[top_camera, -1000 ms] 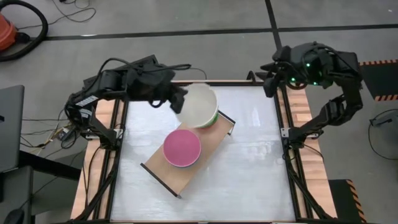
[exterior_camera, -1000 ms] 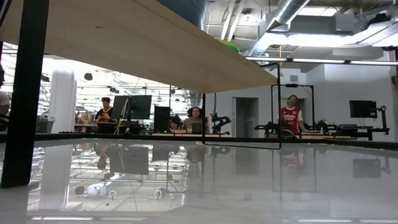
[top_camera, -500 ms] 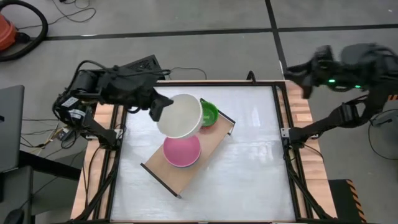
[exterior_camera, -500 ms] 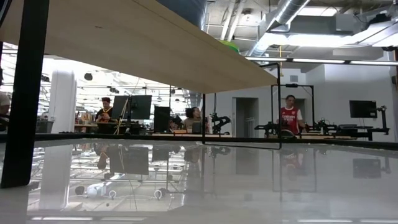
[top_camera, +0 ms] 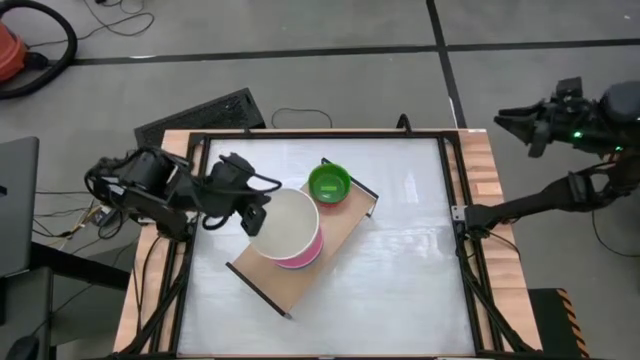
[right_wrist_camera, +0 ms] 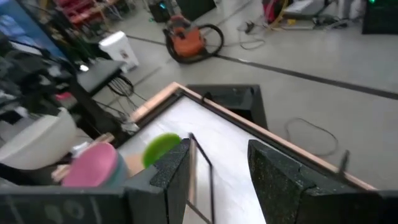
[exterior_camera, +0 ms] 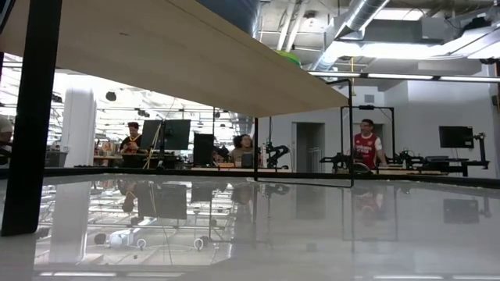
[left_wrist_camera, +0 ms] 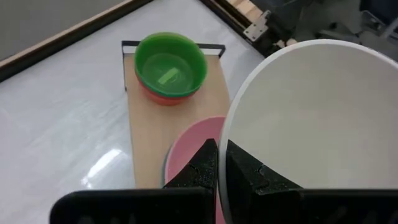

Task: Place and stack bowls onto a shelf
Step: Stack the white bowl onto the pink bowl on the shelf

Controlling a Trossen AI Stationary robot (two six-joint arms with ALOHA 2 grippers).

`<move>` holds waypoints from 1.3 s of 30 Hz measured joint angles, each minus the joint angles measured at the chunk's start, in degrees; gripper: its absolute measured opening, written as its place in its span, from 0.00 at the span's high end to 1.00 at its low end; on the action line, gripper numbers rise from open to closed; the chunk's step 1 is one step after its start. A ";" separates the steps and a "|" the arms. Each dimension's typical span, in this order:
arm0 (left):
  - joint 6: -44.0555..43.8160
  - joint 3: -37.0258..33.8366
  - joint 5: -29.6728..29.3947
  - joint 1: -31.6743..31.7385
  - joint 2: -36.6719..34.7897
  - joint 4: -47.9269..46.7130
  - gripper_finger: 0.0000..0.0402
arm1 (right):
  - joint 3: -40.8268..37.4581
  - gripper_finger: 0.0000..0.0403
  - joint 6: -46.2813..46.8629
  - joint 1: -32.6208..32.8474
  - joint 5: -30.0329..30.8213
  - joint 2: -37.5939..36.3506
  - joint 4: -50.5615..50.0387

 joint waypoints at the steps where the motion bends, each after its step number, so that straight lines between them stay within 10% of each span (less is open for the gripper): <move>1: -0.04 -1.33 -0.59 -0.24 -0.42 0.63 1.00 | -1.75 0.55 0.48 0.00 0.45 -0.74 0.02; 12: 1.00 -11.64 6.65 4.41 -0.61 4.13 1.00 | -16.50 0.55 2.75 0.00 2.78 -6.33 0.69; 39: 4.00 -19.71 6.94 5.92 -0.61 8.83 0.95 | -17.44 0.55 2.68 0.00 2.73 -7.17 1.81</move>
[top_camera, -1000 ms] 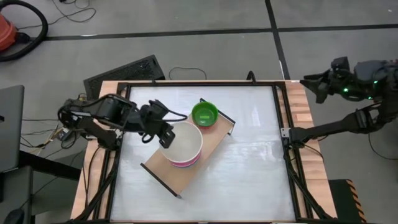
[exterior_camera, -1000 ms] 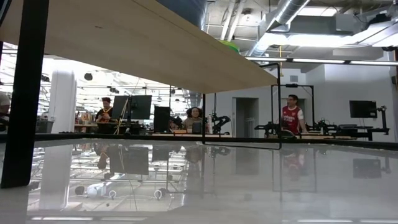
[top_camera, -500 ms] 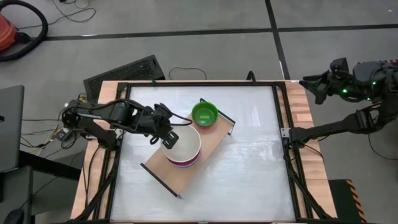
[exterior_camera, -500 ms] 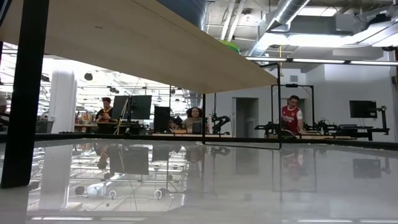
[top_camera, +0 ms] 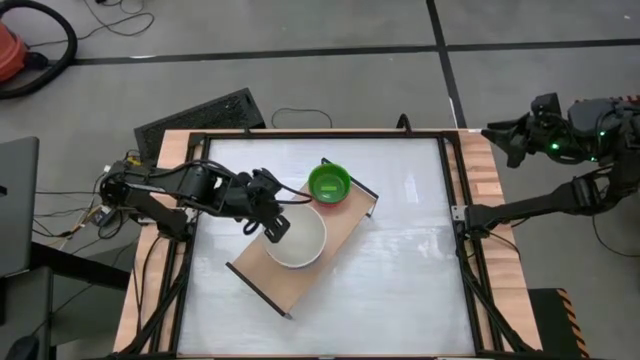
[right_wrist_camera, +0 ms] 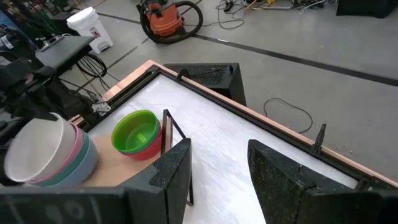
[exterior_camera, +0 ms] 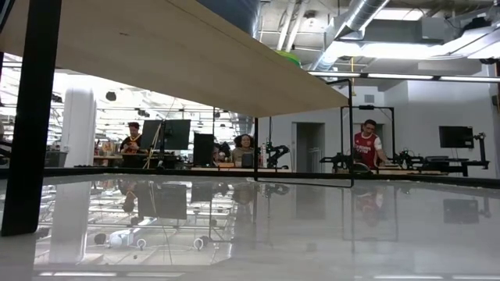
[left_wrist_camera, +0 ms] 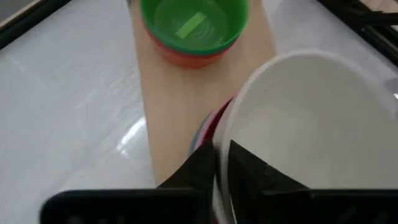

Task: Place and stack bowls onto a shelf
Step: Stack the white bowl onto the pink bowl on the shelf

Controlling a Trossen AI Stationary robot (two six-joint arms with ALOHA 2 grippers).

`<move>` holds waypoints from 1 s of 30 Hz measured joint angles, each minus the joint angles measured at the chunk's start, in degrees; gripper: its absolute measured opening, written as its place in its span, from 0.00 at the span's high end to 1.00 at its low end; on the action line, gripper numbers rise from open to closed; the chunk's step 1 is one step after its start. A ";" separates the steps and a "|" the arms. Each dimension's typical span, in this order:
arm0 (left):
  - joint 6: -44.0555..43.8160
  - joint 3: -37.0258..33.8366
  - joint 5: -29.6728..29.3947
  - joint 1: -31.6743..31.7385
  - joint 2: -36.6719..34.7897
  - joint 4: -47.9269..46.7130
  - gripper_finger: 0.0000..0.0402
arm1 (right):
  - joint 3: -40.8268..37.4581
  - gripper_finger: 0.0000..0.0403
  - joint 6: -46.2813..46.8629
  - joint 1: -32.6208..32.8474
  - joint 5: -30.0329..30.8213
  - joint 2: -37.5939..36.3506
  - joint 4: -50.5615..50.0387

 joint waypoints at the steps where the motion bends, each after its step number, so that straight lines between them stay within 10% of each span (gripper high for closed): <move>1: 0.78 0.00 0.00 0.00 0.00 0.71 0.93 | 0.00 0.55 0.00 0.00 -0.01 0.00 0.00; 17: 2.89 0.02 2.00 1.59 -3.76 0.62 0.55 | 0.00 0.55 -0.61 0.00 -0.15 0.00 0.00; 22: 2.57 0.05 3.01 2.44 -9.02 4.99 0.61 | 0.00 0.55 -0.61 -0.02 -0.15 0.00 0.00; 30: 6.70 0.15 9.37 2.83 -8.78 12.78 0.97 | 0.00 0.55 -0.59 -0.01 -0.13 0.00 0.00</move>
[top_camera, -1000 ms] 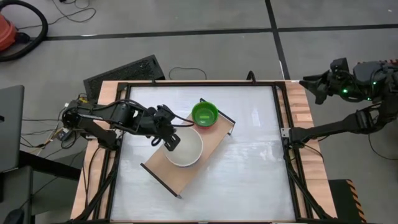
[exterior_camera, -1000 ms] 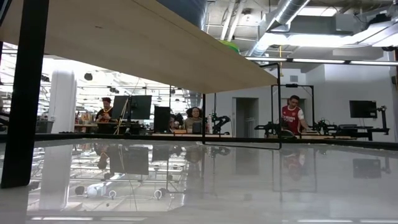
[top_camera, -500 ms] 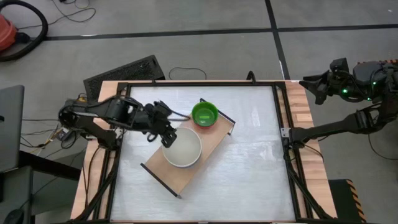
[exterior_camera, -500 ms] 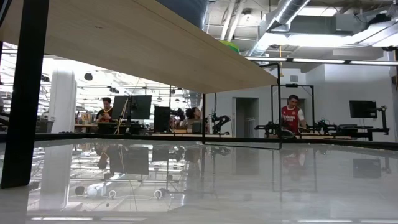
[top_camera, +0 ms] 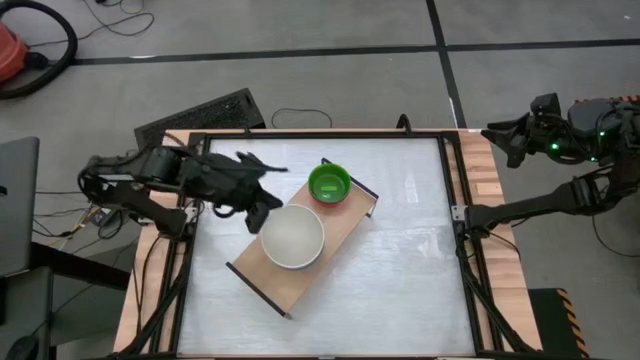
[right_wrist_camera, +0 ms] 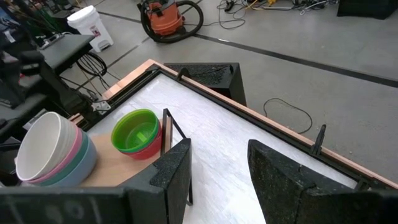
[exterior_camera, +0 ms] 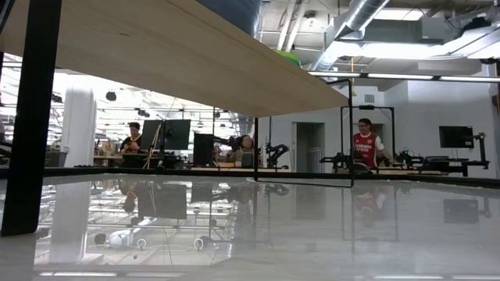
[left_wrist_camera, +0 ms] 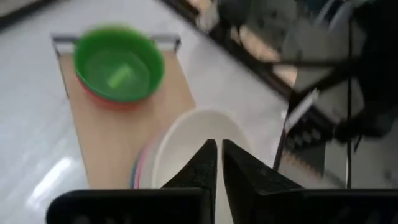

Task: Place and stack bowls onto a shelf
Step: Stack the white bowl onto the pink bowl on the shelf

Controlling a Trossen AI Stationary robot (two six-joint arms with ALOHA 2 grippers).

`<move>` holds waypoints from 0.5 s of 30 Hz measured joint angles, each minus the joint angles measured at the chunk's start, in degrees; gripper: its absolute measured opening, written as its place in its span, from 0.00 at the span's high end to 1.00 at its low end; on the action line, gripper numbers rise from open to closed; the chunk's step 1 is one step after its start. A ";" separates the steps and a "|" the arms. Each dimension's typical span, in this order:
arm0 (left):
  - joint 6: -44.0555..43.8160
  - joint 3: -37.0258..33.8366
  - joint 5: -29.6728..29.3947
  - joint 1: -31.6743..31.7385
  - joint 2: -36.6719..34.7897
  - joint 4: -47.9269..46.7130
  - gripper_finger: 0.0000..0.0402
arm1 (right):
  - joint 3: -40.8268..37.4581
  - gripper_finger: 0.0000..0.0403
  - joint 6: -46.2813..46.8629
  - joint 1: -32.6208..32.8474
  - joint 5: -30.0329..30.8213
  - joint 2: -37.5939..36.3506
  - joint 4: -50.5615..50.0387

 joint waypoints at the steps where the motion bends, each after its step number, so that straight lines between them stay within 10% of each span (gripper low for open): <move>1: 0.77 0.00 1.86 0.43 0.68 -0.74 0.98 | 0.00 0.55 0.00 0.01 0.00 0.00 0.00; 15: 12.53 -0.07 22.88 11.24 6.09 -3.81 1.00 | 0.00 0.55 0.02 0.01 -0.02 0.00 0.00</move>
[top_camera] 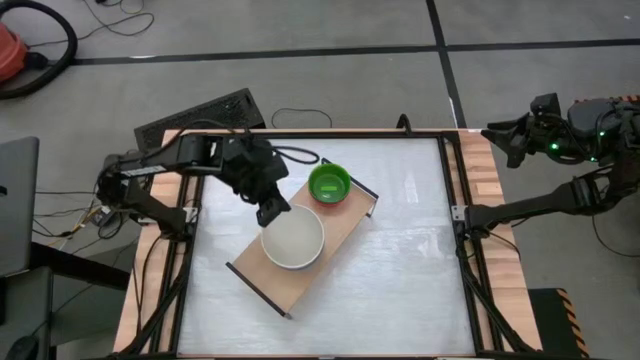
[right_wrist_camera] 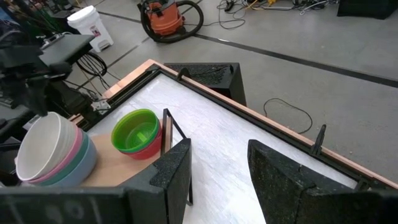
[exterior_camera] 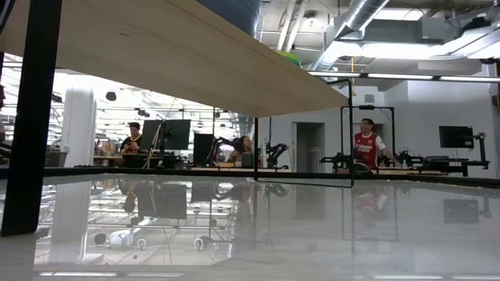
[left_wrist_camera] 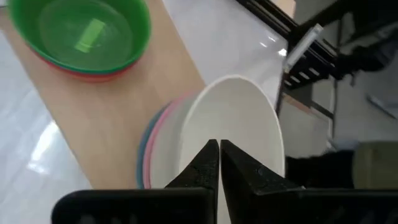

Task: Place and stack bowls onto a shelf
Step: Stack the white bowl onto the pink bowl on the shelf, then return to Home Position

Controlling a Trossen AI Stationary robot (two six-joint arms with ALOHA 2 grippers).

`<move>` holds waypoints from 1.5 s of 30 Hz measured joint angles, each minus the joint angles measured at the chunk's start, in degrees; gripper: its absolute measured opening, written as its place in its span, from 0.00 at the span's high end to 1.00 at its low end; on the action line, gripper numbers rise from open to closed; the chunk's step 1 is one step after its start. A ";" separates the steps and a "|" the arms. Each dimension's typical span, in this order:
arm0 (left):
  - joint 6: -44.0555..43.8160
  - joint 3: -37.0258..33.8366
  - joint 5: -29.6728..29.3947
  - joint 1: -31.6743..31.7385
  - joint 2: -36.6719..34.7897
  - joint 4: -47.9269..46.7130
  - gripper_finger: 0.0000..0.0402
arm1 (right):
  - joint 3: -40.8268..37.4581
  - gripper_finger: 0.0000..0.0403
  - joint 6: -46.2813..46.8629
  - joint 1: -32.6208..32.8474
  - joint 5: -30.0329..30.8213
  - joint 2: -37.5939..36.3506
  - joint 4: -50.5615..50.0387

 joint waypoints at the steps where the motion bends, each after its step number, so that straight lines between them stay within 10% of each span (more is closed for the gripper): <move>1: 0.44 0.00 1.57 0.67 0.00 -0.19 1.00 | 0.00 0.55 0.00 0.00 0.00 0.00 0.00; 31: 3.28 -7.02 15.73 8.08 0.30 4.32 1.00 | 0.00 0.55 0.00 -0.02 -0.02 0.02 -0.04; 45: -1.05 -6.93 8.35 4.38 -3.59 34.30 1.00 | 0.97 0.55 -10.57 0.00 -6.26 0.07 6.59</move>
